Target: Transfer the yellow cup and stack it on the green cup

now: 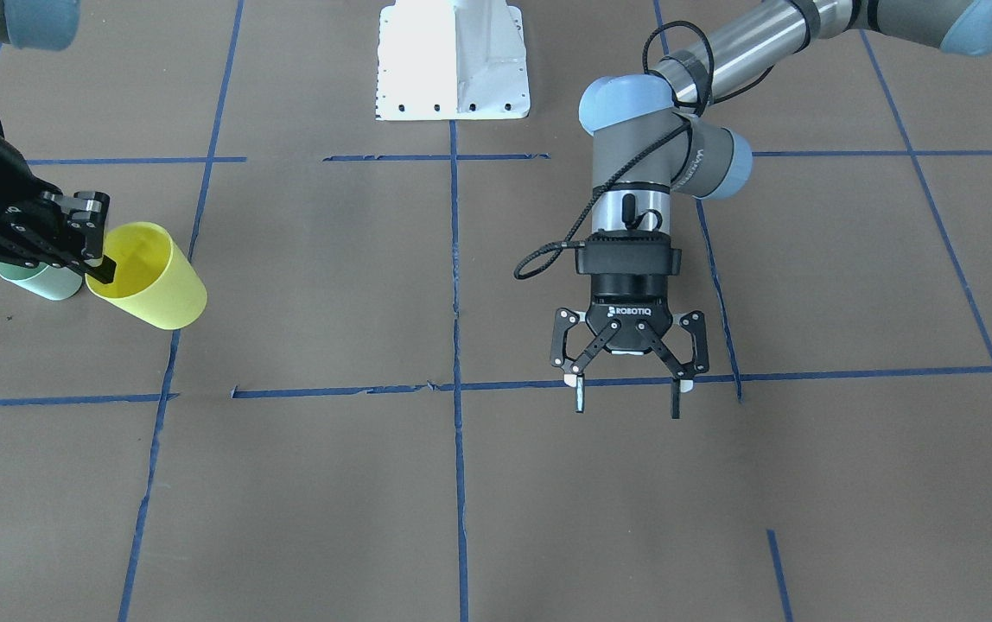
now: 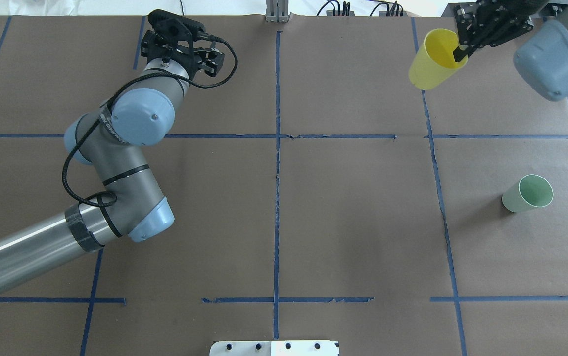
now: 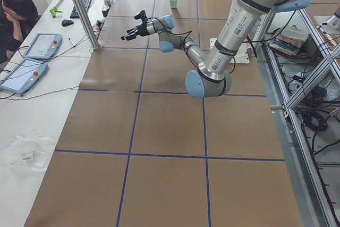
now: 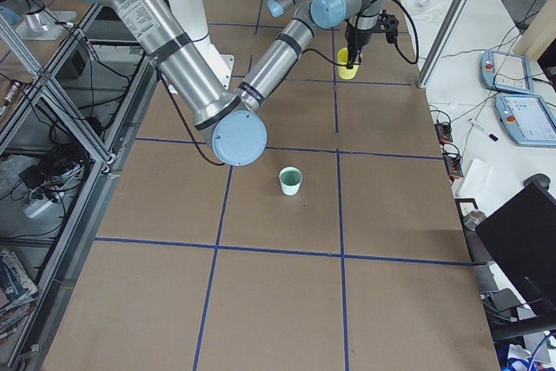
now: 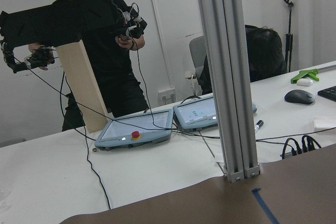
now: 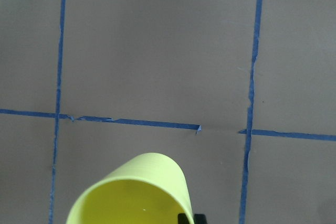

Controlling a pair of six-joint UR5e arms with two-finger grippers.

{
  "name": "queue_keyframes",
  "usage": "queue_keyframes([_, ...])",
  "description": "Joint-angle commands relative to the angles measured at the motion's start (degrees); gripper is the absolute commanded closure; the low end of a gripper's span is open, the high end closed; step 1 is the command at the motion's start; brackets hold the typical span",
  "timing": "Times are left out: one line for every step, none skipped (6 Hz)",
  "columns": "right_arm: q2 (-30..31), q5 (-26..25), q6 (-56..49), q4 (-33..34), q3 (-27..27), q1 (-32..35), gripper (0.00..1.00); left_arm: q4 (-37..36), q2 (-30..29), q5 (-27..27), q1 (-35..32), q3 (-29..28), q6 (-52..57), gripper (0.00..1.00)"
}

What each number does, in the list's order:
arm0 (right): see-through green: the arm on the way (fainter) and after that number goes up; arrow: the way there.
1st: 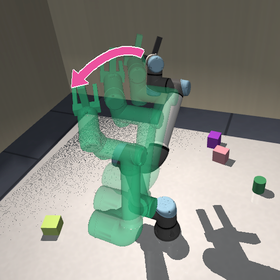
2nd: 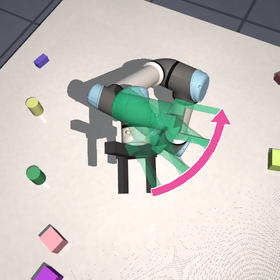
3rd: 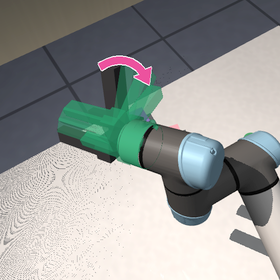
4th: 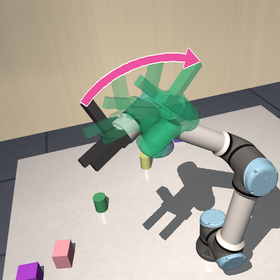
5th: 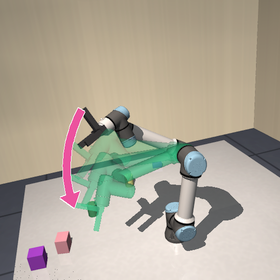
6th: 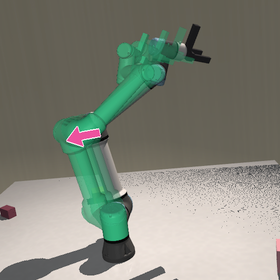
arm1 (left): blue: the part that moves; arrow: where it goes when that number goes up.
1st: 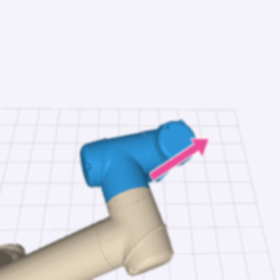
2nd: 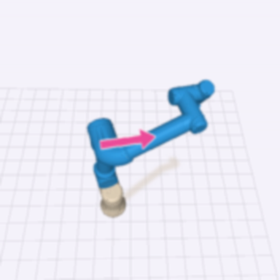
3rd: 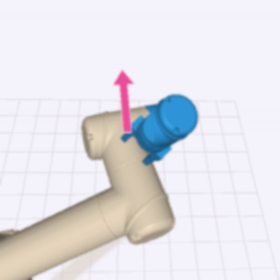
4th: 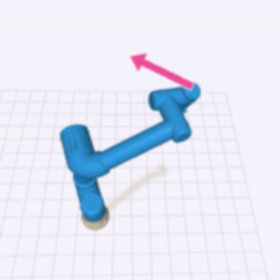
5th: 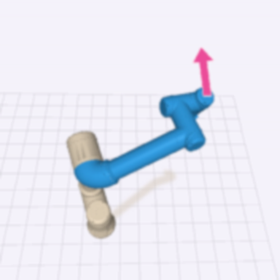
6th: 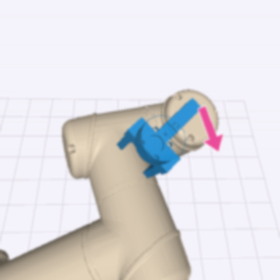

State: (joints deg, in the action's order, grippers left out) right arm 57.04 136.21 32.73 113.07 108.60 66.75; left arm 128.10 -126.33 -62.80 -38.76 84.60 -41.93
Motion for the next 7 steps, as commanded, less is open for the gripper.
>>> queue_keyframes([8.5,-4.2,-1.3,-0.2,6.4,-0.6,1.0,-9.0,2.2,-19.0,-6.6,0.5,0.0,0.02])
queue_keyframes([12.3,-4.4,-1.4,-0.4,9.7,-0.6,1.0,-15.9,4.1,-28.7,-8.3,0.6,0.3,0.01])
queue_keyframes([15.9,-4.5,-2.6,-0.6,11.2,-0.6,1.0,-16.4,6.2,-36.6,-9.7,0.9,0.4,0.01])
queue_keyframes([21.0,-5.8,-9.5,-0.7,12.9,-0.6,1.0,-16.7,6.9,-45.6,-12.4,1.0,0.5,0.01])
queue_keyframes([24.7,-5.9,-13.5,-0.8,12.9,-0.6,1.0,-17.6,10.5,-50.2,-13.5,4.7,1.8,0.0])
queue_keyframes([30.1,-6.0,-14.4,-8.1,12.3,-0.6,1.0,-22.5,12.5,-52.8,-13.5,8.5,1.8,0.0])
queue_keyframes([34.1,-5.8,-14.2,-17.2,8.9,-0.6,1.0,-34.3,11.9,-53.7,-13.5,13.4,1.9,0.0])
